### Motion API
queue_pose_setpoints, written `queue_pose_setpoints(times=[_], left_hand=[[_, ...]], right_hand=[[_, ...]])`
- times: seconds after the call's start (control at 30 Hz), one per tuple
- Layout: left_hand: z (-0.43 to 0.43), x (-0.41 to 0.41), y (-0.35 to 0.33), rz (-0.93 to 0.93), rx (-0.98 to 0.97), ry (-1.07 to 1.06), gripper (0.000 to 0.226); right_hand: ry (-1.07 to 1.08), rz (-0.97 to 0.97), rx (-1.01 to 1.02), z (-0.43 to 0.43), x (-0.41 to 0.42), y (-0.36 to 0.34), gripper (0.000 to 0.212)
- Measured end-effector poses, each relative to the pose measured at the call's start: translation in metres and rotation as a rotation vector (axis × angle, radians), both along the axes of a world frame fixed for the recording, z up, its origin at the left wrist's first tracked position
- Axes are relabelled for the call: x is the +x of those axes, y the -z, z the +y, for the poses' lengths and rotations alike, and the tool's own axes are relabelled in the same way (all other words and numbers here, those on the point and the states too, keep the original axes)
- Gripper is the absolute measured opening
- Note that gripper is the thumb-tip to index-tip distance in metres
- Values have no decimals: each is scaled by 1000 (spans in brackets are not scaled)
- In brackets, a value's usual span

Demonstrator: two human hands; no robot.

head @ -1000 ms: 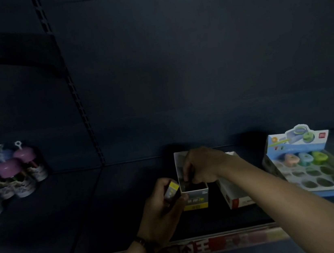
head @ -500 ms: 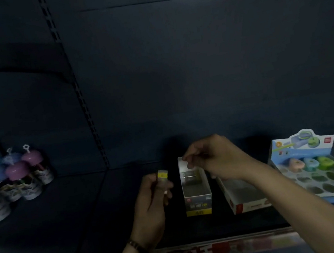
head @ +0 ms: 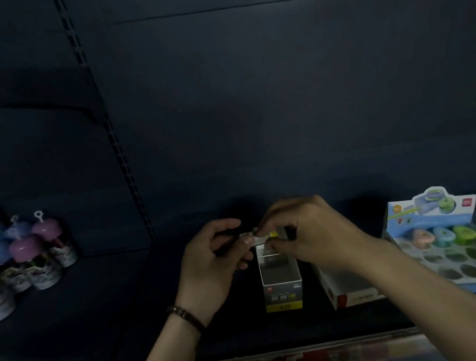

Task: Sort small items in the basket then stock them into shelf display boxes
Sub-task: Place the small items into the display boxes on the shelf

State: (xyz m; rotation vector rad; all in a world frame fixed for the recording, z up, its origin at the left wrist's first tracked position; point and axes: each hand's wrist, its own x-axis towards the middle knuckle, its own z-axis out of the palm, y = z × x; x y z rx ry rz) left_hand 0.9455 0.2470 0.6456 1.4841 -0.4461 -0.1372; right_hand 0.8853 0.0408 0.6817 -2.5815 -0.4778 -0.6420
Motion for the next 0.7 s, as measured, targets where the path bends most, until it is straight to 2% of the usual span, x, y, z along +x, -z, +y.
queue_pose_setpoints(times=[0.1, 0.27, 0.4, 0.57, 0.7], left_hand=[[-4, -4, 6, -31, 14, -34, 29], [2, -25, 54, -473, 257, -49, 22], [0, -24, 78, -623, 247, -73, 12], [2, -22, 84, -677, 209, -93, 17], [4, -21, 82, -651, 209, -101, 17]], right_hand=[[45, 20, 3, -3, 0, -2, 17], [182, 281, 33, -16, 1, -4, 12], [243, 462, -92, -10, 14, -4, 7], [295, 596, -183, -3, 32, 5, 13], [329, 668, -276, 4, 46, 22, 19]])
